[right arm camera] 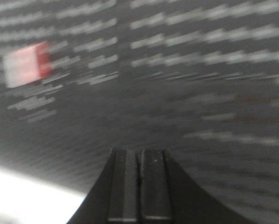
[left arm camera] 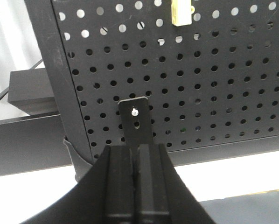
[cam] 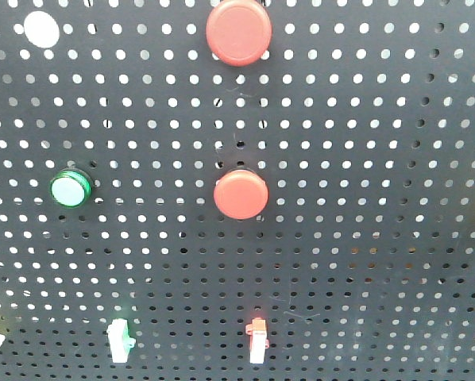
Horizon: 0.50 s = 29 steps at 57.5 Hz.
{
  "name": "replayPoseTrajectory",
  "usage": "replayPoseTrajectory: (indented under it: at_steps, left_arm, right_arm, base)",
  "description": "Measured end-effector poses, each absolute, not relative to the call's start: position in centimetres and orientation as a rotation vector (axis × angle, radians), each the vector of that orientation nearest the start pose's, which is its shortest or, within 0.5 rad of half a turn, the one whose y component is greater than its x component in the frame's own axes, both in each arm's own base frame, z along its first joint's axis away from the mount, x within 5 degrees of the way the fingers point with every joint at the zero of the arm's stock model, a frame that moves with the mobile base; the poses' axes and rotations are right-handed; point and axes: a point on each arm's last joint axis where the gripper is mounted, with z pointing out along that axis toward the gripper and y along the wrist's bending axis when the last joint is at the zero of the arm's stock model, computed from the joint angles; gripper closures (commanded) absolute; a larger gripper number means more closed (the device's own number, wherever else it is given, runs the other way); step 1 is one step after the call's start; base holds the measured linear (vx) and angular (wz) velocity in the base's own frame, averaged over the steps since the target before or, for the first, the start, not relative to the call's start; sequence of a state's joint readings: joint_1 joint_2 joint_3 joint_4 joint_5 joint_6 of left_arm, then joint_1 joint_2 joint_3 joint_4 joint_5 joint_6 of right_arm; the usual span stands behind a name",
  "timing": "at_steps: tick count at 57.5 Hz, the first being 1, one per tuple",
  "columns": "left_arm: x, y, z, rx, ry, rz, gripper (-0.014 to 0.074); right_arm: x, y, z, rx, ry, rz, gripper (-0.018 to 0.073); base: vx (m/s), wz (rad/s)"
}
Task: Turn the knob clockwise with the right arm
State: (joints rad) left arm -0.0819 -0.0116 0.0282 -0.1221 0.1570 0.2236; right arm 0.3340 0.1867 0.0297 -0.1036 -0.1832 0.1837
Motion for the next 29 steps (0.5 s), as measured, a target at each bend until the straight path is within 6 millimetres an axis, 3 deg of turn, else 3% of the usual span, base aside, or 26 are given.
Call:
replayPoseTrajectory:
  at_steps: [15,29]
  left_arm:
    - [5.6,-0.6,19.0,0.167,1.646,0.0,0.0603]
    - [5.6,-0.6,19.0,0.167,1.648,0.0,0.0603]
  right_arm:
    - [5.7,-0.1,19.4,0.123,1.598,0.094,0.0567]
    - [5.7,-0.4,18.9,0.144,1.649,0.038,0.0567]
  base:
    - [0.0,0.0]
    - [0.0,0.0]
